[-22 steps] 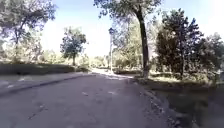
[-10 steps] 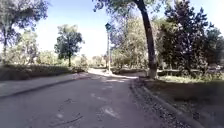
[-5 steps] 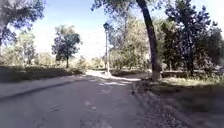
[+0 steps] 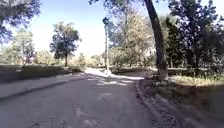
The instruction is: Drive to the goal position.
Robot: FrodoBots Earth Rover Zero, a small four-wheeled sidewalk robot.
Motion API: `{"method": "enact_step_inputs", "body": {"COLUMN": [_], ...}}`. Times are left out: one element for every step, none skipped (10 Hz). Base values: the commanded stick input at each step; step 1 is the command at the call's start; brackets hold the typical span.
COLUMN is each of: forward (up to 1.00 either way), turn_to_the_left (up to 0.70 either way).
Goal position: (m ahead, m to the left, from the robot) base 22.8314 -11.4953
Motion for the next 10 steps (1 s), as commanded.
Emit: {"method": "enact_step_inputs", "body": {"forward": [0.85, 0.85, 0.85, 0.85, 0.85, 0.85, 0.85, 0.85, 0.85, 0.85], "turn_to_the_left": [0.0, 0.0, 0.0, 0.0, 0.0, 0.0, 0.0, 0.0, 0.0, 0.0]}}
